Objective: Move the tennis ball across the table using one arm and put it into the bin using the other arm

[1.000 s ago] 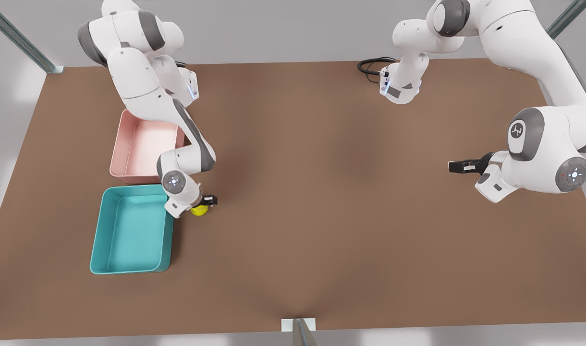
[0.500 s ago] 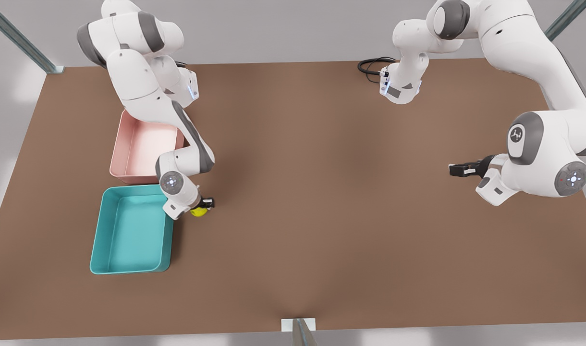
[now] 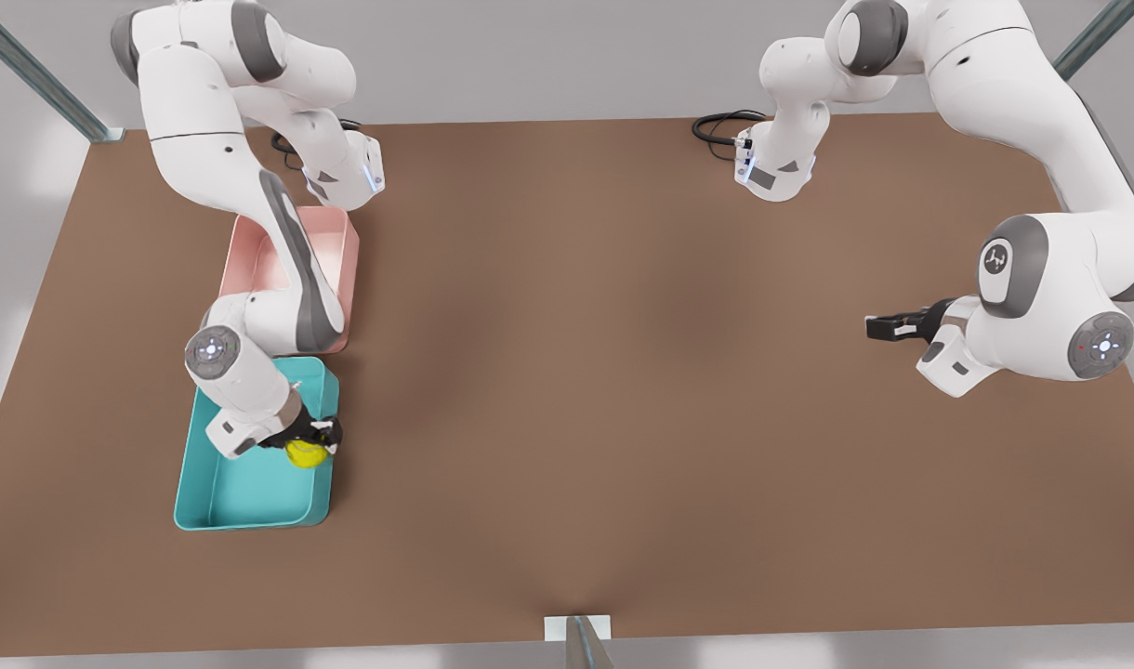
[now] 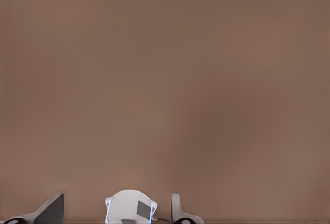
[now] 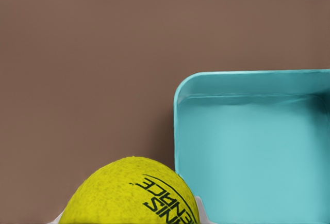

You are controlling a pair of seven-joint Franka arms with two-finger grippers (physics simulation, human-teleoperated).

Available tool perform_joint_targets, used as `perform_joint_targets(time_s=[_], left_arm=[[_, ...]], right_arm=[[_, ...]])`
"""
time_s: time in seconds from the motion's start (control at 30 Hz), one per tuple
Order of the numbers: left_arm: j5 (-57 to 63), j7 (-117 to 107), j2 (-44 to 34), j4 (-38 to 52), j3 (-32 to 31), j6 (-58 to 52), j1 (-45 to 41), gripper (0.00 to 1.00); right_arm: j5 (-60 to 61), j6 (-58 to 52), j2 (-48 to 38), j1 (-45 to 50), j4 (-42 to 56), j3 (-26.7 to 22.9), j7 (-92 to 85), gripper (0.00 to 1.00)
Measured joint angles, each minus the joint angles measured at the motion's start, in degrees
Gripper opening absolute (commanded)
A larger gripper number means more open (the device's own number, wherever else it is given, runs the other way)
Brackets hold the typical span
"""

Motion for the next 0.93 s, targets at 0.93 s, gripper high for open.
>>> perform_joint_targets(time_s=[0.93], left_arm=[[0.10,-0.67,0.00,0.00,0.04,-0.55,-1.05,1.00]], right_arm=[[-0.69,-51.11,-14.47,-2.94,22.30,-0.13,-5.94,1.00]])
